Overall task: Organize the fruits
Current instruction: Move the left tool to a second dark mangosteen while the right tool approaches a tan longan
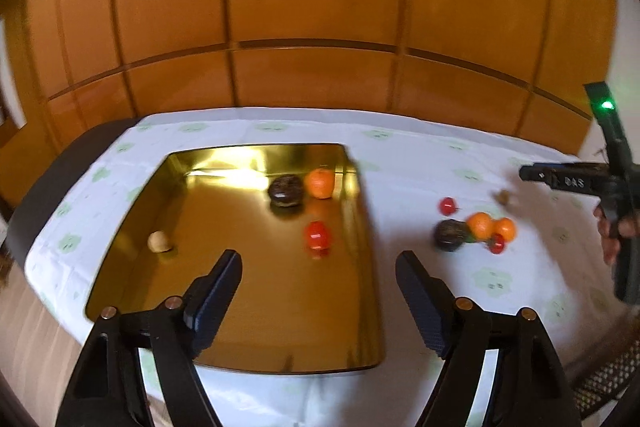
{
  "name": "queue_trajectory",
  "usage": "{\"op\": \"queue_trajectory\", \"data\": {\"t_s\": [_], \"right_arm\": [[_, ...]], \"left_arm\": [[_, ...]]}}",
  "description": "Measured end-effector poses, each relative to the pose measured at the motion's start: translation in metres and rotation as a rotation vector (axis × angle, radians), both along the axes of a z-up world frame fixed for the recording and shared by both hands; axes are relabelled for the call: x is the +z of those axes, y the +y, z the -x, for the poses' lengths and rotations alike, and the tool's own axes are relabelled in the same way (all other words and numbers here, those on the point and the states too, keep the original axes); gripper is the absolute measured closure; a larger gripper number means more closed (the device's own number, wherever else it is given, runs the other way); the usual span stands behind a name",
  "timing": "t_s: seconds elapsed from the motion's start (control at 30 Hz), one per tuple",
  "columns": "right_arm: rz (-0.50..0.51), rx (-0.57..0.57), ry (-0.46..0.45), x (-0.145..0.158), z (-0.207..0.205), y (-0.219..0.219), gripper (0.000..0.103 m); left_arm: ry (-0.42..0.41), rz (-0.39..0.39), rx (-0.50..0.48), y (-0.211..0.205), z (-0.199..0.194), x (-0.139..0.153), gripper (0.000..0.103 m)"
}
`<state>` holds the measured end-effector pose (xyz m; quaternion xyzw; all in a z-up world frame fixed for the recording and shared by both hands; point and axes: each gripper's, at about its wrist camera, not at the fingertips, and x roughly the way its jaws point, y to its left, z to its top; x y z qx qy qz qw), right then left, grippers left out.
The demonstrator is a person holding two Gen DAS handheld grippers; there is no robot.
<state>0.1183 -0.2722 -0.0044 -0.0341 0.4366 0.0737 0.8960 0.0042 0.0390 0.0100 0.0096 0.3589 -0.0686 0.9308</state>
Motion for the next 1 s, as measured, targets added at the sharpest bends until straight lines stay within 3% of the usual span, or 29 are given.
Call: {"op": "queue_trajectory", "data": {"t_s": [0.1,0.23,0.37,0.47,0.6,0.77,0.83,1.0], "right_arm": [[0.015,-0.046,0.001,-0.004,-0.002,-0.026,0.072],[-0.012,-0.114,0.022,-0.017,-0.003,-0.060,0.072],[-0.056,-0.163,0.077,-0.028,-0.006,-0.080,0.072],[-0.097,-0.164,0.068,-0.024,-0.008,-0.084,0.072],[-0.126,-0.146,0.057,-0.019,-0.005,-0.082,0.072],[-0.158,-0.137,0.045,-0.013,-0.005,-0.080,0.072],[-0.169,-0.142,0.042,-0.012,-0.005,-0.081,0.072],[-0.194,-0.157,0.041,-0.010,-0.006,-0.086,0.072]], "left_arm": [[0.023,0.001,-0.085,-0.022,-0.007,0.003,0.031],[0.091,0.018,-0.195,-0.050,-0.021,0.001,0.047],[0.153,0.016,-0.245,-0.076,-0.036,-0.008,0.051],[0.192,-0.012,-0.273,-0.096,-0.045,-0.018,0.051],[0.268,-0.044,-0.326,-0.120,-0.063,-0.040,0.059],[0.315,-0.093,-0.407,-0.146,-0.083,-0.059,0.056],[0.326,-0.119,-0.422,-0.154,-0.092,-0.067,0.047],[0.360,-0.146,-0.451,-0.167,-0.113,-0.084,0.047]]}}
